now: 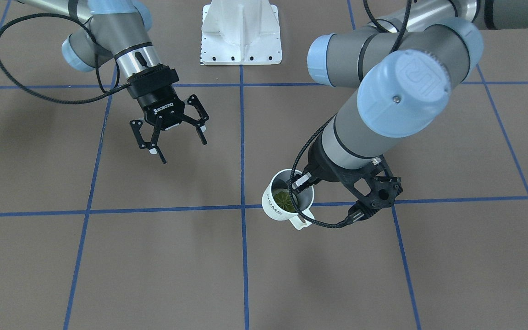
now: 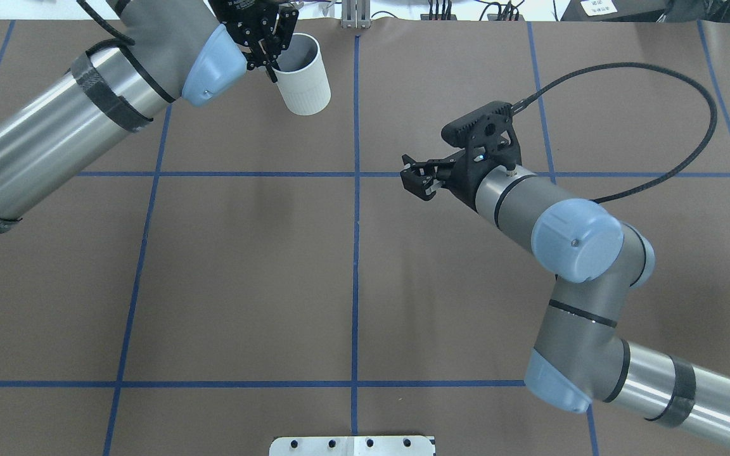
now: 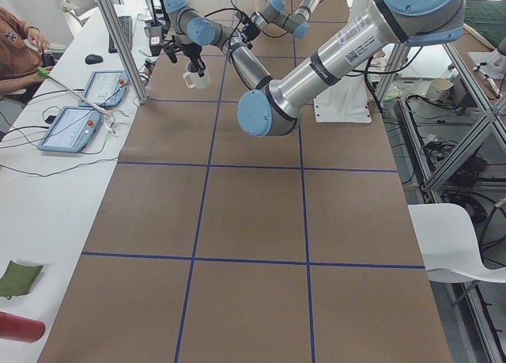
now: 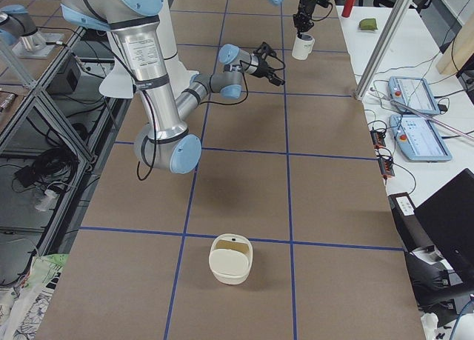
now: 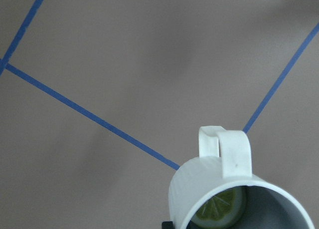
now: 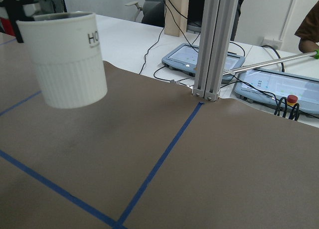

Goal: Left arm hands cup to right arm to dump lemon

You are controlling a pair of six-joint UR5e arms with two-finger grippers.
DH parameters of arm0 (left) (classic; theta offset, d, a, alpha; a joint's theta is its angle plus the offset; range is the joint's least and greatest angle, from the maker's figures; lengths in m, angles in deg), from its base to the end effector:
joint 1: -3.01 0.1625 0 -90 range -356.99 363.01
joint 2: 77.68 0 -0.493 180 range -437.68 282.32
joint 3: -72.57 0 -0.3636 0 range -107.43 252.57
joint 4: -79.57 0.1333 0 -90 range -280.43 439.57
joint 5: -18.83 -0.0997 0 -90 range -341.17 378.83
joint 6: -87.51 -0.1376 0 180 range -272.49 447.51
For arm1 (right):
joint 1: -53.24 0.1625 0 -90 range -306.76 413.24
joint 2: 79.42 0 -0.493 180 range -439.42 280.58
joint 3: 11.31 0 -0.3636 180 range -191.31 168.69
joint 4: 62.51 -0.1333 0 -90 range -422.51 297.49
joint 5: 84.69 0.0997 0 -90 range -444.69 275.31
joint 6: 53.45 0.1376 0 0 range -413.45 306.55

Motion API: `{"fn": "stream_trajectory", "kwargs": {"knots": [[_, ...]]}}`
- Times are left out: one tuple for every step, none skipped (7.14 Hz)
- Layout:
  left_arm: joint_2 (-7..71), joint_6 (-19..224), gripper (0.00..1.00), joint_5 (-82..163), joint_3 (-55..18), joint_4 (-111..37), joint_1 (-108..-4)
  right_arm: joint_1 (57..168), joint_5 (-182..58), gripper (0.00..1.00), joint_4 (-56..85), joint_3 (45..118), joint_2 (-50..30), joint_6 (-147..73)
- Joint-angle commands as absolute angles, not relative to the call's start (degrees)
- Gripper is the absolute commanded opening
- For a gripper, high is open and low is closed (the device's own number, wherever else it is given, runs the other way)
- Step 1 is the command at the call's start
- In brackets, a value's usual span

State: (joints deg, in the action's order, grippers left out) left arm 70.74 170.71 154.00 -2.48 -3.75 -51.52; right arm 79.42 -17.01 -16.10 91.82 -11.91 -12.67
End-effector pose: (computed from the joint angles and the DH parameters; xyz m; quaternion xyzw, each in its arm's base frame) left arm 0.4478 -0.6900 0.1885 -0.1649 0.4365 -0.2436 0.8503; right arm -0.4816 -0.4435 0.3321 0.5005 -0.4037 -0.0301 0.7653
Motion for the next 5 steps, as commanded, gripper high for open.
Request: {"fn": "stream_trajectory", "kwargs": {"knots": [[74.61,176.35,0.00,154.01,4.07,-10.40,-49.03,75.39,-23.25,0.99,-15.58,91.26,-13.84,-12.75],[75.68,177.07,0.00,154.01,4.45,-10.42,-47.97,74.69,-25.26,0.99,-15.49,90.57,-14.11,-12.75],[76.38,177.07,0.00,154.35,4.45,-10.34,-47.79,74.51,-25.45,0.99,-15.58,89.86,-14.81,-12.84],[76.56,177.07,0.00,154.62,4.28,-9.99,-47.35,74.51,-25.54,0.99,-15.49,89.42,-14.82,-13.19],[77.00,177.16,0.00,154.62,4.36,-9.72,-46.56,74.51,-26.59,0.99,-15.49,88.98,-14.91,-15.72]]}}
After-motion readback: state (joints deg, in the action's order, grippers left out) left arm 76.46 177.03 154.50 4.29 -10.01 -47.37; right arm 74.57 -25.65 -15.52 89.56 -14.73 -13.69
